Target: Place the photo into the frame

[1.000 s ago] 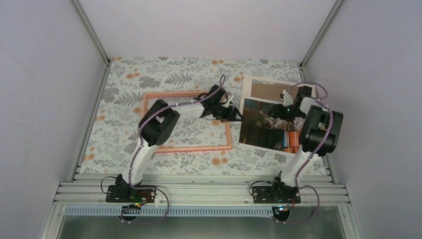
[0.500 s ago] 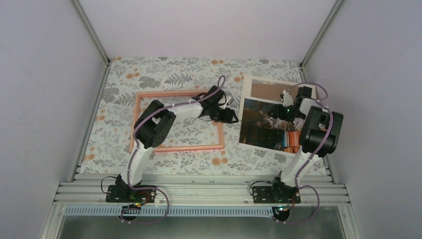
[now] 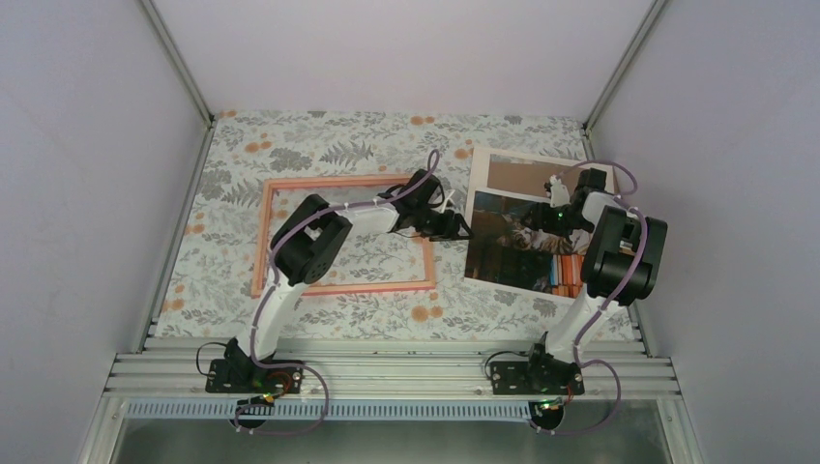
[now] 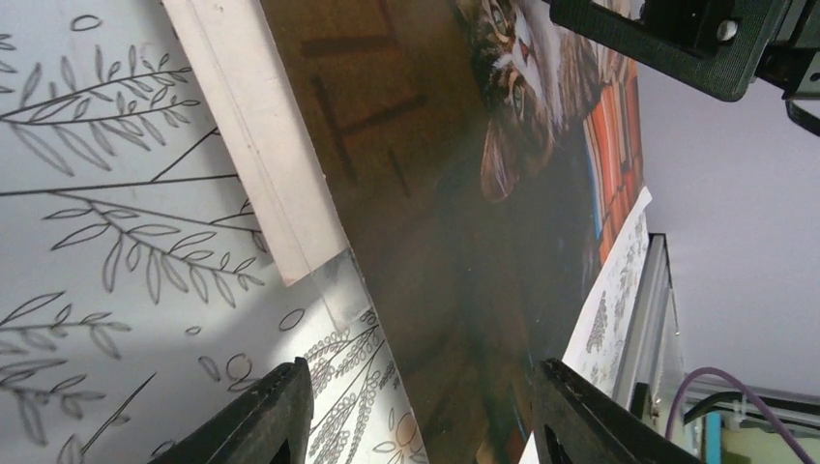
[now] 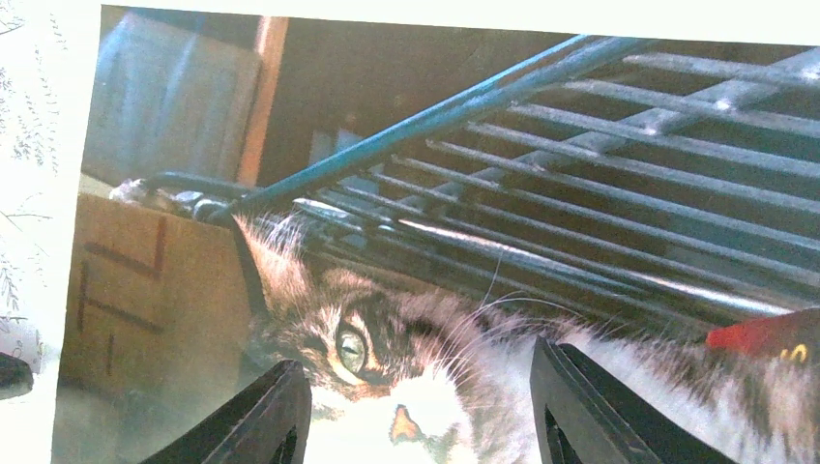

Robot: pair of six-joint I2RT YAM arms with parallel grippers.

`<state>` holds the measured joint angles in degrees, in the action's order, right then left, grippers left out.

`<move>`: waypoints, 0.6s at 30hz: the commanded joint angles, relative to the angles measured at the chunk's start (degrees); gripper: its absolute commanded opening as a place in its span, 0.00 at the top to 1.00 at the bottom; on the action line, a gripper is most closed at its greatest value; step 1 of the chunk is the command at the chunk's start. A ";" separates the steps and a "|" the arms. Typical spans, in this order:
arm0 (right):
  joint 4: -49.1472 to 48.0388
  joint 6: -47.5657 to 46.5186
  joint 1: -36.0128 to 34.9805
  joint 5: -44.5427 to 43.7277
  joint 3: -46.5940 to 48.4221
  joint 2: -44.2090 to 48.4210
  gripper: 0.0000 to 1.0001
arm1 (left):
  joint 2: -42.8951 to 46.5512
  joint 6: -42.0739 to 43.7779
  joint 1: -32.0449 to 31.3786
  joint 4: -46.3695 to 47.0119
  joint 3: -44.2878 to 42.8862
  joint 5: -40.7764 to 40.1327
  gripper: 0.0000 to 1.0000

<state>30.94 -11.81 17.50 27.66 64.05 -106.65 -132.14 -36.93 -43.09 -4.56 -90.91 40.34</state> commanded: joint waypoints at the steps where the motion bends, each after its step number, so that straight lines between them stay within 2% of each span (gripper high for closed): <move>1: 2.29 1.17 0.18 -3.72 -3.36 -4.31 0.43 | -4.17 -3.36 -0.33 -1.80 -1.03 0.48 0.45; 6: 2.28 1.09 0.20 -3.85 -3.68 -4.41 0.43 | -6.39 -4.92 -0.33 -2.86 -3.17 0.75 0.51; 9: 2.32 1.07 0.18 -3.93 -3.76 -4.57 0.43 | -6.91 -6.44 -0.09 -0.77 -3.15 0.97 0.51; 18: 2.37 1.00 0.23 -4.16 -3.80 -4.91 0.43 | -6.69 -8.78 0.20 4.87 -3.75 -0.45 0.64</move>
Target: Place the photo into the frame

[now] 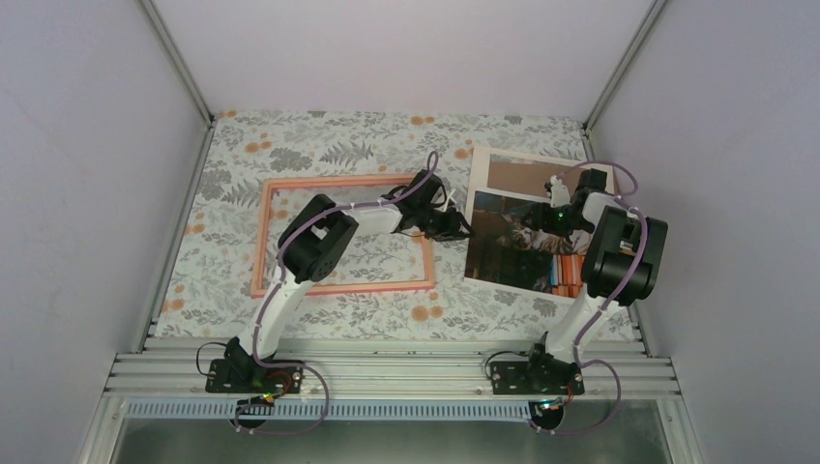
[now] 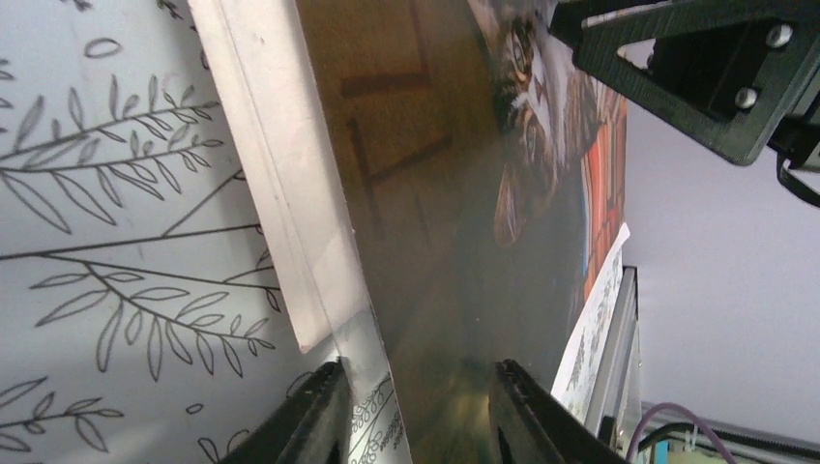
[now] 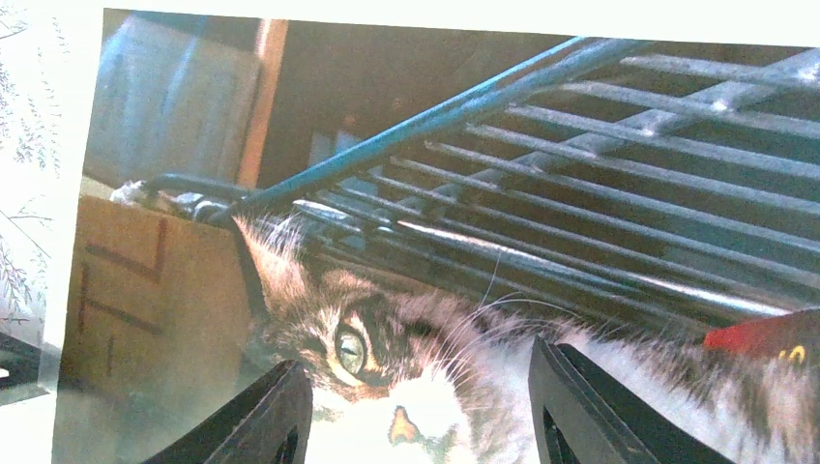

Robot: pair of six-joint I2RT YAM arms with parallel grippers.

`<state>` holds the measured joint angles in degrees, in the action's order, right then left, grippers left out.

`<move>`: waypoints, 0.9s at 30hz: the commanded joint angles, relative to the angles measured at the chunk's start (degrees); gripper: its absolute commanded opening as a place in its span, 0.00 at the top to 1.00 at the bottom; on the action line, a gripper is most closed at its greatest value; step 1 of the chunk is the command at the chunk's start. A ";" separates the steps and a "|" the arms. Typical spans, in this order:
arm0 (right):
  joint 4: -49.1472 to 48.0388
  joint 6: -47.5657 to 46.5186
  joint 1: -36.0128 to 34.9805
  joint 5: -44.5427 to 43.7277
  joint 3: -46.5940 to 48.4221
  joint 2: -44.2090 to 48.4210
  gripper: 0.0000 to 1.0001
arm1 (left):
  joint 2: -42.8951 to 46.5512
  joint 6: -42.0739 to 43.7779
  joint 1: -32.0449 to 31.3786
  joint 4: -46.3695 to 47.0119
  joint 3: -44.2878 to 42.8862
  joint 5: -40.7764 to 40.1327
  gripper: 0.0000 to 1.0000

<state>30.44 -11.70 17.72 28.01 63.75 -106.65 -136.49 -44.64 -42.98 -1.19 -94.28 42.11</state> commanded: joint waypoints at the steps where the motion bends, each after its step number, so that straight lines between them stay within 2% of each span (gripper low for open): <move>1: 2.82 0.86 0.04 -4.54 -3.54 -4.89 0.43 | -2.31 -1.08 0.09 1.81 -0.42 -2.42 0.67; 9: 2.84 0.96 -0.03 -4.53 -3.56 -4.88 0.44 | -1.37 -0.02 0.18 2.34 -1.06 -3.16 0.97; 14: 2.99 0.78 0.02 -5.23 -2.99 -4.63 0.40 | 3.14 4.06 0.48 -1.33 -0.27 -6.65 0.98; 21: 2.98 -0.24 1.77 -6.60 -1.81 -4.68 0.34 | 14.43 12.17 2.69 -5.54 7.95 -12.23 0.98; 27: 3.92 -1.65 3.09 -6.58 -0.20 -5.68 0.32 | 21.85 17.99 6.25 -9.94 14.34 -14.73 0.98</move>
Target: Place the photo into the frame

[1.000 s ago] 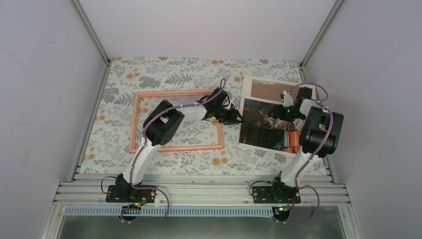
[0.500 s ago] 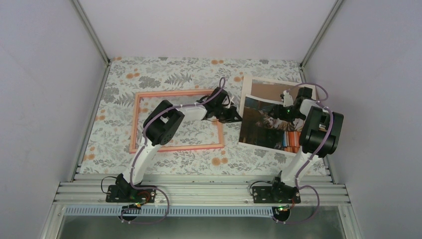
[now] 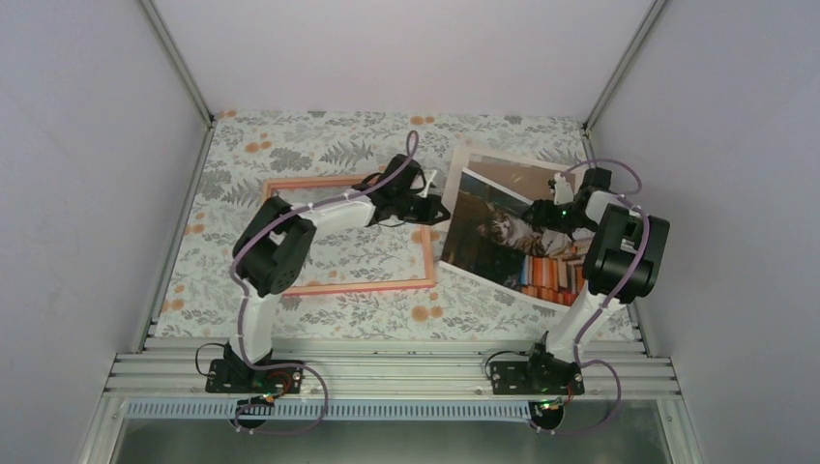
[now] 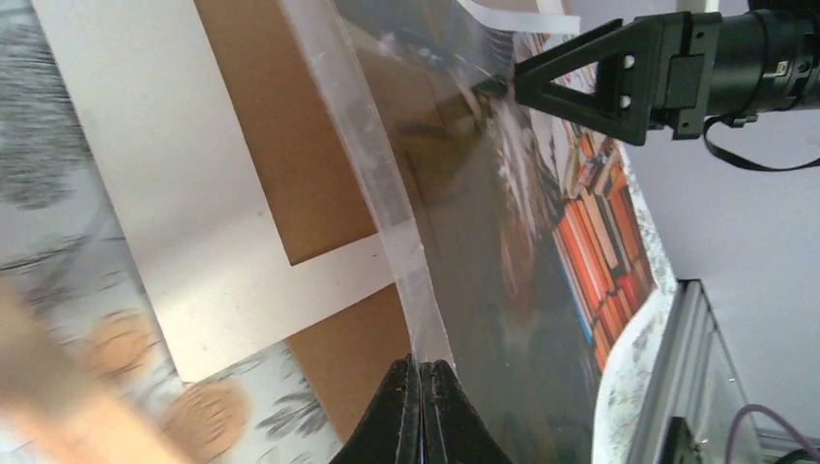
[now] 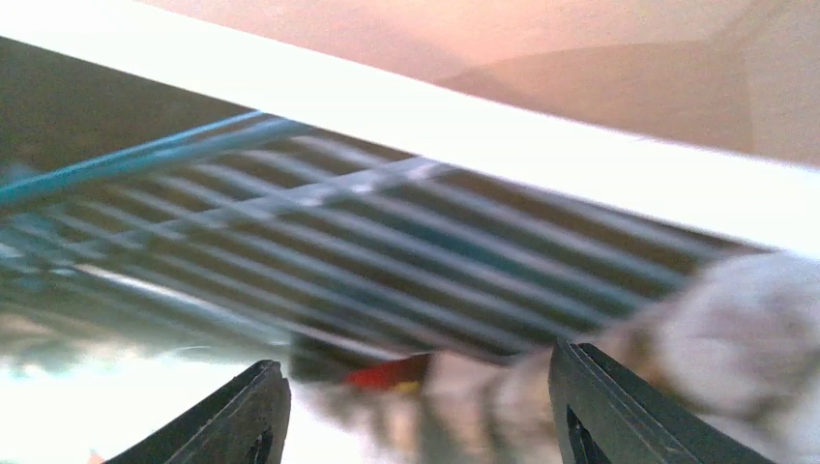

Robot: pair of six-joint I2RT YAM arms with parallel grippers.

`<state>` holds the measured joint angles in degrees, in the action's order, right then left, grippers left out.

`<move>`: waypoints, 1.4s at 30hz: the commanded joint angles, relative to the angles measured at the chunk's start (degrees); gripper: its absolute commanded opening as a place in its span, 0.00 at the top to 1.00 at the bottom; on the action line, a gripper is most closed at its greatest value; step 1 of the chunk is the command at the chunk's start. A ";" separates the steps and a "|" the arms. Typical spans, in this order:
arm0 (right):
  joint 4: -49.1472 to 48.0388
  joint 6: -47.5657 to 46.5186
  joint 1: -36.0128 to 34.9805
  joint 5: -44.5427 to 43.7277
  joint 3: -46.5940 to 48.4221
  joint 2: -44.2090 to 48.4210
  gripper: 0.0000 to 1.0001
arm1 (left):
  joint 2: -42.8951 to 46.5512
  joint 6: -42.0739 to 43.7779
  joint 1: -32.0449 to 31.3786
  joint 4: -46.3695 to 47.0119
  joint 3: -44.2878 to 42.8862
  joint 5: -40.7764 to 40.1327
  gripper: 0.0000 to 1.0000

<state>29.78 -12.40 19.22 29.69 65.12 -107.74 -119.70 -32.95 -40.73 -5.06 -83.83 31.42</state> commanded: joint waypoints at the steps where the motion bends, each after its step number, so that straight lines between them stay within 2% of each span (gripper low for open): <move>1: 4.62 -1.24 1.67 -8.64 -1.51 -4.71 0.32 | 6.79 7.25 4.79 -6.37 5.75 -4.16 0.98; 8: 4.17 -3.98 2.60 -11.74 -1.72 -6.17 0.32 | 15.32 13.55 10.20 -10.12 15.12 -6.70 0.98; 14: 4.56 -5.83 3.69 -13.71 -0.42 -6.97 0.33 | 18.23 13.55 14.90 -10.84 21.91 -7.91 0.98; 20: 8.67 -9.99 3.72 -10.77 2.24 -2.59 0.31 | 20.98 16.83 13.19 -9.22 19.89 -10.54 0.98; 23: 9.10 -11.46 3.72 -12.50 3.20 -1.10 0.30 | 22.72 17.36 13.09 -8.46 20.29 -11.58 0.98; 26: 9.80 -12.47 3.75 -12.52 4.77 -1.79 0.32 | 22.05 16.86 14.44 -9.59 20.25 -11.13 0.98; 28: 11.57 -12.92 3.72 -9.49 5.80 -2.04 0.34 | 21.89 17.68 14.62 -8.98 20.36 -10.24 0.98; 30: 11.88 -12.75 3.36 -7.73 5.76 -1.89 0.34 | 21.08 19.95 14.58 -7.43 18.95 -6.97 0.97; 34: 10.90 -12.68 3.10 -8.93 4.19 -3.91 0.35 | 13.46 23.57 13.09 -9.66 8.71 -1.15 0.78; 42: 7.23 -14.67 3.45 -16.79 1.92 -5.35 0.35 | -0.17 18.31 11.03 -13.78 -5.95 0.69 0.39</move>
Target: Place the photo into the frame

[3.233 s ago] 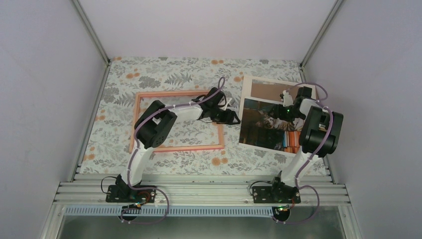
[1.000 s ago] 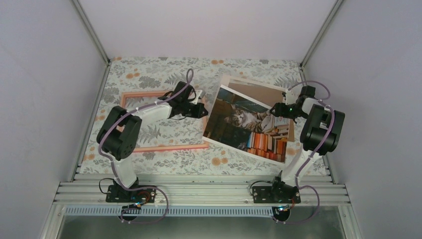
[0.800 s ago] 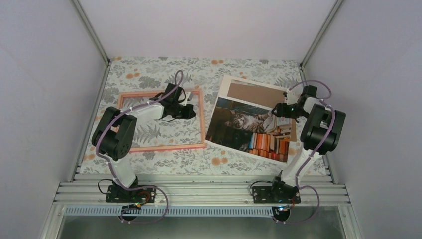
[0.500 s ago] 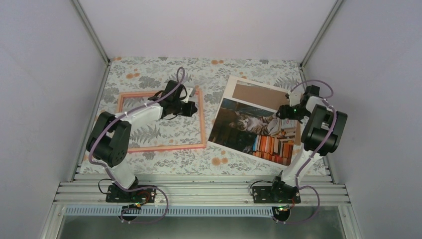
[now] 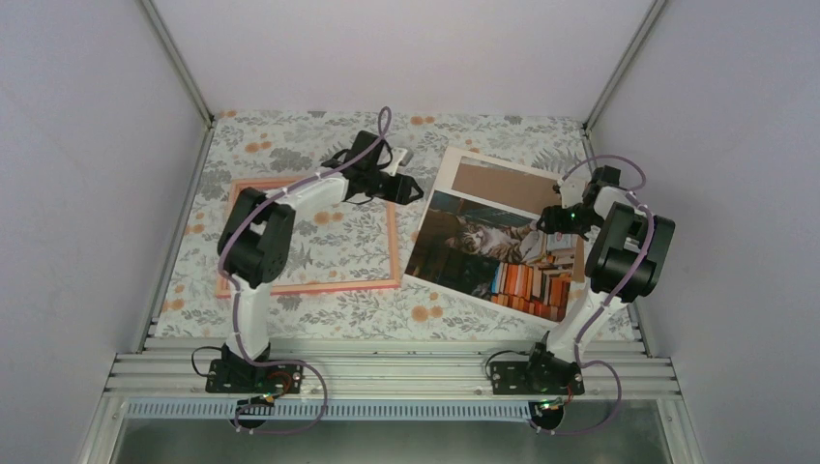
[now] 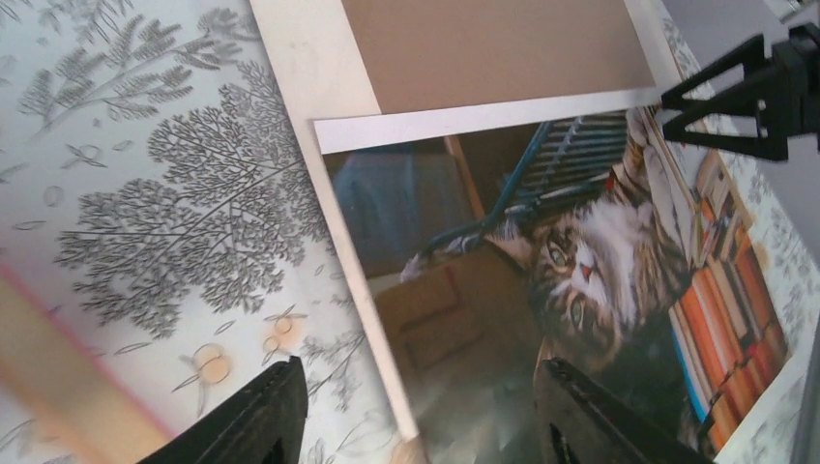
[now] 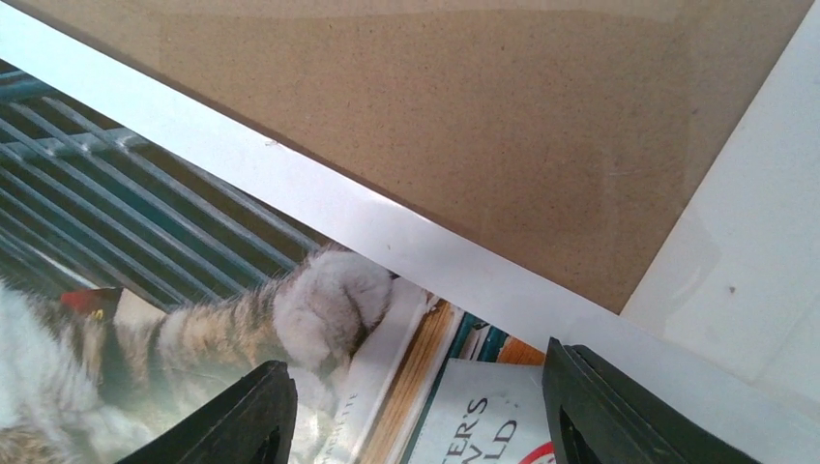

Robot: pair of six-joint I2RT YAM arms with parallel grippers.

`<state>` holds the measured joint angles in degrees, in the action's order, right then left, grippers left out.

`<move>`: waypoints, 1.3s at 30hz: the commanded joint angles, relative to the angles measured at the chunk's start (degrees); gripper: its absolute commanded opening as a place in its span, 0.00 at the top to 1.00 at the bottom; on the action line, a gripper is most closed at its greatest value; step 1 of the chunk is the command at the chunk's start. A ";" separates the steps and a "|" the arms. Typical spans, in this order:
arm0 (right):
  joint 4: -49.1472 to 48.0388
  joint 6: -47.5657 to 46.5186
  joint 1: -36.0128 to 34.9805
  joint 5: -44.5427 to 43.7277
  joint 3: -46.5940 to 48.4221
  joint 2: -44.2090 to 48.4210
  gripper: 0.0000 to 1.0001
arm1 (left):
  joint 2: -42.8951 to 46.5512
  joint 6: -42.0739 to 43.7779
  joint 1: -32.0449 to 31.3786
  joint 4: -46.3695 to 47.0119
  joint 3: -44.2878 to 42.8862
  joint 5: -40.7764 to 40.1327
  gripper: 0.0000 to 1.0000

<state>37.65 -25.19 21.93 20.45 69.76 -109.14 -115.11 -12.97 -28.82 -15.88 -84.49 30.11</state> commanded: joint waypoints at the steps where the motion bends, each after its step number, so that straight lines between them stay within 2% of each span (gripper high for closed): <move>1: -1.07 -2.29 0.74 -8.51 -2.93 -3.84 0.35 | -6.44 -2.04 -1.11 -3.54 -6.96 2.50 0.38; 5: -1.63 -3.93 0.92 -10.86 -3.22 -3.36 0.35 | -13.08 -3.54 -1.68 -7.30 -14.26 2.00 0.36; 11: -2.14 -4.36 0.91 -11.57 -3.10 -4.10 0.37 | -18.78 -5.33 -2.02 -11.33 -18.69 1.95 0.34; 16: -2.33 -3.86 0.75 -11.64 -2.74 -5.01 0.37 | -22.80 -7.25 -2.37 -12.56 -20.32 9.39 0.35; 24: -2.63 -3.40 -0.20 -11.83 -3.69 -5.04 0.39 | -27.91 -10.48 -2.73 -9.34 -23.02 20.54 0.36; 26: -2.80 -3.27 -0.38 -11.83 -4.11 -4.90 0.40 | -27.10 -11.69 -2.47 -5.73 -22.31 22.18 0.36; 32: -3.21 -2.86 -0.75 -11.88 -4.85 -4.73 0.41 | -20.67 -17.98 -1.17 11.00 -14.05 24.81 0.48; 39: -3.16 -2.75 -0.79 -11.75 -4.81 -4.61 0.41 | -20.95 -22.45 -1.46 17.28 -13.47 26.41 0.69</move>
<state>29.76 -28.91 21.41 10.11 68.45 -109.54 -138.39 -32.10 -29.85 -5.87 -98.28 54.15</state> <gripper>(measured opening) 0.592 0.360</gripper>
